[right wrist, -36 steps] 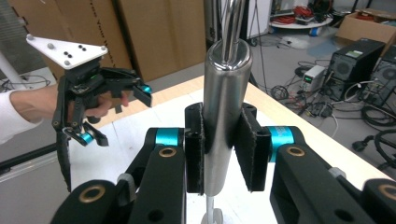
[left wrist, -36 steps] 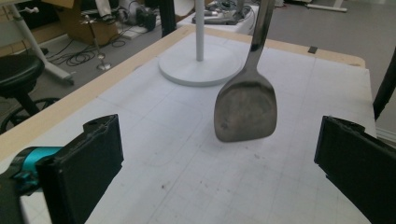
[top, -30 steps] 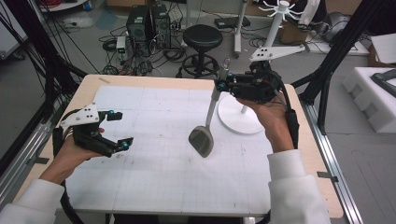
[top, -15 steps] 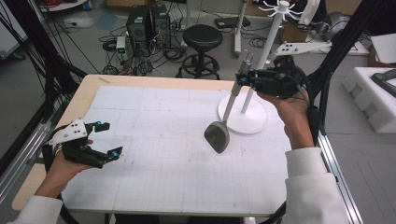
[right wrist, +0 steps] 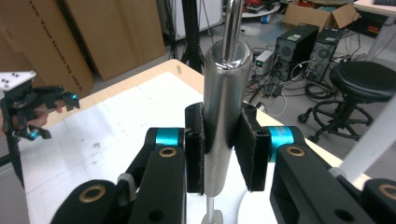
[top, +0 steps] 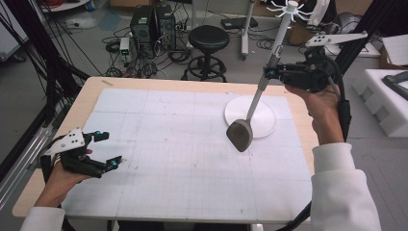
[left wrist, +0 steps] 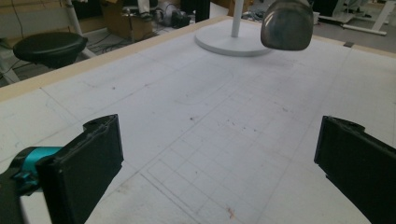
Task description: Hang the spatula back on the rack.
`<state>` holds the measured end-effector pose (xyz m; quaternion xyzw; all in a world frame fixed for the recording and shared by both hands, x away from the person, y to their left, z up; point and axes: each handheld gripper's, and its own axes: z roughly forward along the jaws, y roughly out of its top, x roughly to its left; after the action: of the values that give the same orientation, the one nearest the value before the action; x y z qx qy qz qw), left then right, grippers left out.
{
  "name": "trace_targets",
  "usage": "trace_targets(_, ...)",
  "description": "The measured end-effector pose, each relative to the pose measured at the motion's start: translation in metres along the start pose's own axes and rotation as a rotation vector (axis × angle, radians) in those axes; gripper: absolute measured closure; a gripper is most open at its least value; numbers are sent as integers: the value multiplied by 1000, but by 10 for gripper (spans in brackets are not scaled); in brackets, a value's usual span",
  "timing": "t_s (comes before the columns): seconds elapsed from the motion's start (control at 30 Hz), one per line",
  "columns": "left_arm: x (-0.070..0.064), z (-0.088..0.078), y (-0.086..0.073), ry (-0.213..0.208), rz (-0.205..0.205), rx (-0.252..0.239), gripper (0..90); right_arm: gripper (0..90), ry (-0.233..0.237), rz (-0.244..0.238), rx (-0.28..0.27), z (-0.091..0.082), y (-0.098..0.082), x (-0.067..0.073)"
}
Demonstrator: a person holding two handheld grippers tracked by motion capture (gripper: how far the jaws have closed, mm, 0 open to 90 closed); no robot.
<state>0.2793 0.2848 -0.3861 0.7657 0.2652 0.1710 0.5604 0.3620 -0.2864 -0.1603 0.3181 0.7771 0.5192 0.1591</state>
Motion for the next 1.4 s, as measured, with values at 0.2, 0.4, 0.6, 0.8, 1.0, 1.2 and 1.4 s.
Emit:
trace_targets(0.2,2,1,-6,7,-4,20,17,750,-14,3,10,-1,8,-16)
trace_targets(0.4,3,-2,-8,17,-12,15,17,750,-24,15,19,0,16,-33)
trace_targets(0.6,6,-4,-13,36,-22,23,17,750,-39,27,20,-1,22,-45)
trace_targets(0.8,7,-6,-12,48,-20,15,17,750,-38,36,31,0,29,-57)
trace_targets(1.0,8,-6,-13,56,-22,19,17,751,-39,29,28,3,35,-67)
trace_targets(1.2,9,-5,-13,60,-26,23,17,750,-31,35,19,3,36,-77)
trace_targets(1.4,10,-4,-14,65,-29,29,17,751,-26,36,27,6,37,-85)
